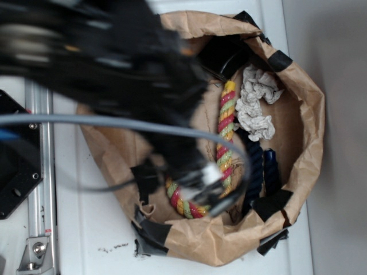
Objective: Grab the multicolored rope.
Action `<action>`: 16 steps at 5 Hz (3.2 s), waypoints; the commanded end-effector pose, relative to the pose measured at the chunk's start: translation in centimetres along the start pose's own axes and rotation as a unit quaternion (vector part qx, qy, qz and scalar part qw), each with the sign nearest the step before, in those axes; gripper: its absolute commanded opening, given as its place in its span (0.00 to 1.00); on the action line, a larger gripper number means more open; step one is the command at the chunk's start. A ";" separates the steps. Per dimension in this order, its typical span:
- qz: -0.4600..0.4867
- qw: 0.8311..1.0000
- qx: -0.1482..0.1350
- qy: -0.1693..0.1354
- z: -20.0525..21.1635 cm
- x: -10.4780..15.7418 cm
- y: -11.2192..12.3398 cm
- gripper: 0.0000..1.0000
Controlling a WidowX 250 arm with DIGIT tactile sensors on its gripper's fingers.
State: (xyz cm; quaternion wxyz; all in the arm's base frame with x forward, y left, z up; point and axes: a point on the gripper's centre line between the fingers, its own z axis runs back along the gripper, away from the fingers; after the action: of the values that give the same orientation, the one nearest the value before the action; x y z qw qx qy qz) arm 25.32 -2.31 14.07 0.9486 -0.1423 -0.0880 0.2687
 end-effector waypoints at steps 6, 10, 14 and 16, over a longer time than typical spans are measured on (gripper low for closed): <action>-0.024 0.993 0.103 0.046 -9.8 -0.9 -0.7 0.00; -0.006 0.991 0.121 -0.061 -0.1 0.8 2.9 1.00; 0.176 0.982 0.051 0.043 -8.9 1.9 4.6 1.00; 0.158 0.985 0.047 0.052 -9.9 1.4 2.7 1.00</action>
State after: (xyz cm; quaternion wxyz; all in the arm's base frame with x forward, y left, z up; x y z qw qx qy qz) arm 28.26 -1.50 3.44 0.9009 -0.1154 0.0155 0.4181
